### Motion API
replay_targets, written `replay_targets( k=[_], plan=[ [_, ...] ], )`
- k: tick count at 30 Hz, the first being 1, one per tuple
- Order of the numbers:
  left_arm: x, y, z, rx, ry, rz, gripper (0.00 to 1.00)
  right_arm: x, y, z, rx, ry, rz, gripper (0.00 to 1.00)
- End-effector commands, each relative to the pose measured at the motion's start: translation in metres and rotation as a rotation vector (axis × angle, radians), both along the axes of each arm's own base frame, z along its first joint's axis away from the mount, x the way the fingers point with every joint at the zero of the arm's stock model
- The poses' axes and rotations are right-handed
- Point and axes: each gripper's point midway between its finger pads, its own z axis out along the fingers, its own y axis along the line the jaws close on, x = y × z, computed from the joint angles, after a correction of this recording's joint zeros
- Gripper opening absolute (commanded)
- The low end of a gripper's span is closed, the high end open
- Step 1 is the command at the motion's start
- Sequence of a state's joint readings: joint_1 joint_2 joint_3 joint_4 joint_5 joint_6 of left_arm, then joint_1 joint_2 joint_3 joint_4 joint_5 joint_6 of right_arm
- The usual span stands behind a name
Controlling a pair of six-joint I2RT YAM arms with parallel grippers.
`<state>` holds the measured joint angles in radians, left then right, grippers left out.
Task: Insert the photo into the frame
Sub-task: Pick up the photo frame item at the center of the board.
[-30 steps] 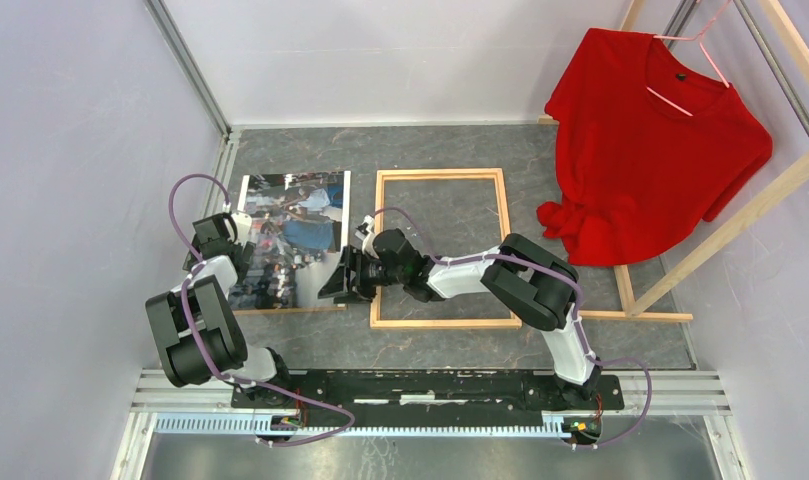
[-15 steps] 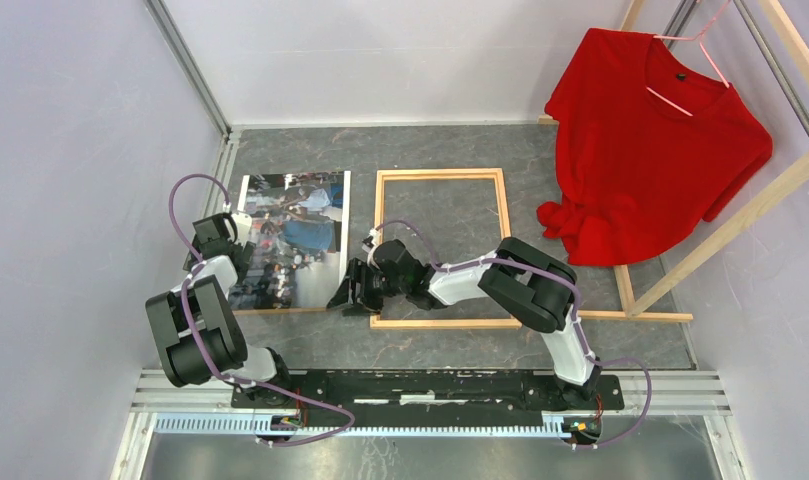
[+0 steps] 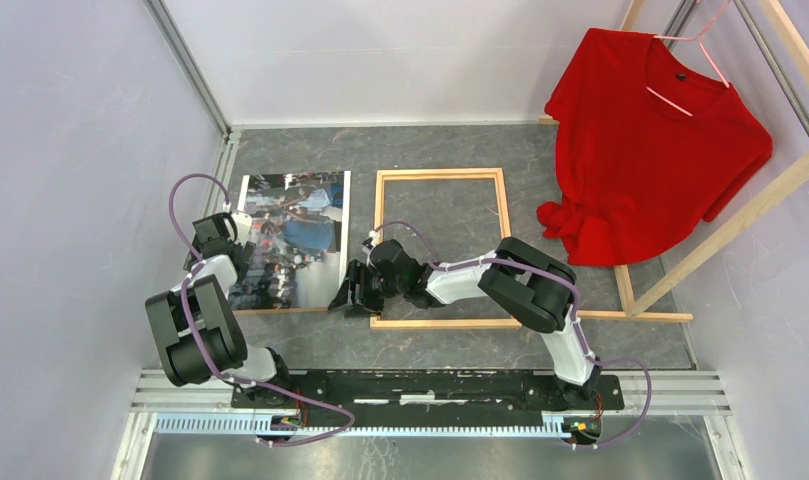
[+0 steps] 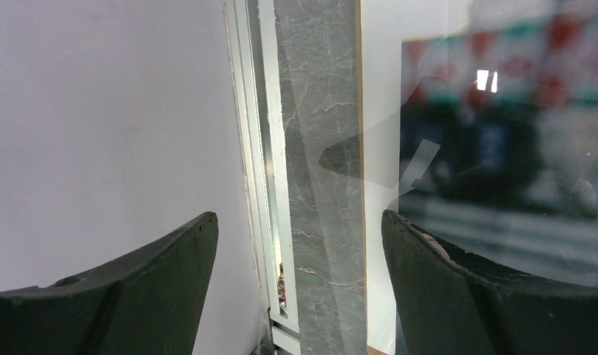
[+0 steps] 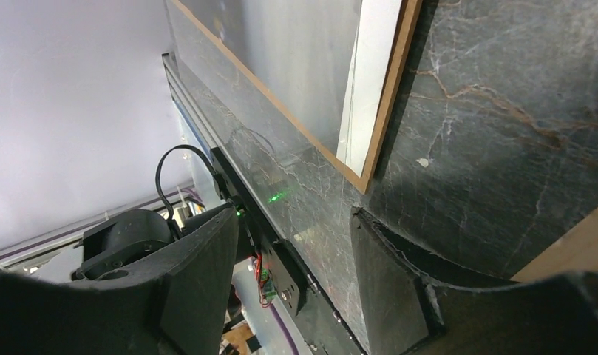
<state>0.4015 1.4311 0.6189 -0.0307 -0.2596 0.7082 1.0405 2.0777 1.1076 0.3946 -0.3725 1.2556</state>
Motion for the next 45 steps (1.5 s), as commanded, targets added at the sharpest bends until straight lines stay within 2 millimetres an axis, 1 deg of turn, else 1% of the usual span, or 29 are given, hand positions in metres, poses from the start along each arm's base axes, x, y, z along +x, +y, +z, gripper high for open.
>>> replay_targets(
  k=[1,8,13,16,20,23,25,27,30,31,34,36,38,40,41,42,44,45],
  plan=[
    [-0.045,-0.036,-0.054,-0.170,0.233,-0.072,0.89,-0.002,-0.002,-0.017,-0.075,-0.011,0.007,0.64],
    [-0.046,-0.037,-0.054,-0.175,0.238,-0.075,0.88,-0.006,0.014,-0.019,-0.084,-0.010,0.022,0.65],
    [-0.045,-0.038,-0.054,-0.178,0.240,-0.081,0.88,-0.002,0.019,-0.015,-0.077,-0.026,-0.001,0.65],
    [-0.046,-0.038,-0.055,-0.177,0.244,-0.084,0.88,0.000,0.025,0.001,0.002,-0.043,-0.016,0.65],
    [-0.047,-0.038,-0.056,-0.174,0.248,-0.089,0.88,0.004,0.037,0.030,0.106,-0.072,-0.013,0.65],
    [-0.047,-0.037,-0.055,-0.170,0.249,-0.092,0.88,0.008,0.040,0.051,0.172,-0.094,-0.029,0.64],
    [-0.047,-0.038,-0.055,-0.171,0.249,-0.093,0.88,0.014,0.040,0.057,0.187,-0.104,-0.054,0.64],
    [-0.047,-0.038,-0.055,-0.173,0.248,-0.094,0.88,0.020,0.039,0.054,0.171,-0.104,-0.075,0.64],
    [-0.046,-0.039,-0.052,-0.180,0.244,-0.097,0.87,0.025,0.041,0.040,0.137,-0.091,-0.091,0.64],
    [-0.046,-0.039,-0.052,-0.181,0.245,-0.098,0.87,0.027,0.041,0.031,0.113,-0.081,-0.094,0.63],
    [-0.047,-0.040,-0.051,-0.181,0.247,-0.101,0.87,0.032,0.043,0.018,0.073,-0.079,-0.105,0.61],
    [-0.047,-0.041,-0.051,-0.187,0.250,-0.104,0.87,0.038,0.045,0.015,0.063,-0.094,-0.113,0.56],
    [-0.046,-0.042,-0.050,-0.200,0.252,-0.107,0.87,0.045,0.047,0.017,0.064,-0.117,-0.126,0.43],
    [-0.044,-0.043,-0.047,-0.216,0.247,-0.105,0.87,0.053,0.049,0.020,0.072,-0.137,-0.127,0.28],
    [-0.043,-0.043,-0.043,-0.227,0.244,-0.102,0.88,0.056,0.050,0.025,0.082,-0.151,-0.122,0.21],
    [-0.040,-0.043,-0.040,-0.240,0.236,-0.100,0.88,0.058,0.051,0.031,0.092,-0.164,-0.117,0.16],
    [-0.034,-0.040,-0.029,-0.259,0.217,-0.090,0.92,0.060,0.052,0.049,0.119,-0.207,-0.103,0.07],
    [-0.031,-0.037,-0.023,-0.264,0.203,-0.081,0.95,0.062,0.051,0.058,0.130,-0.228,-0.096,0.04]
  ],
)
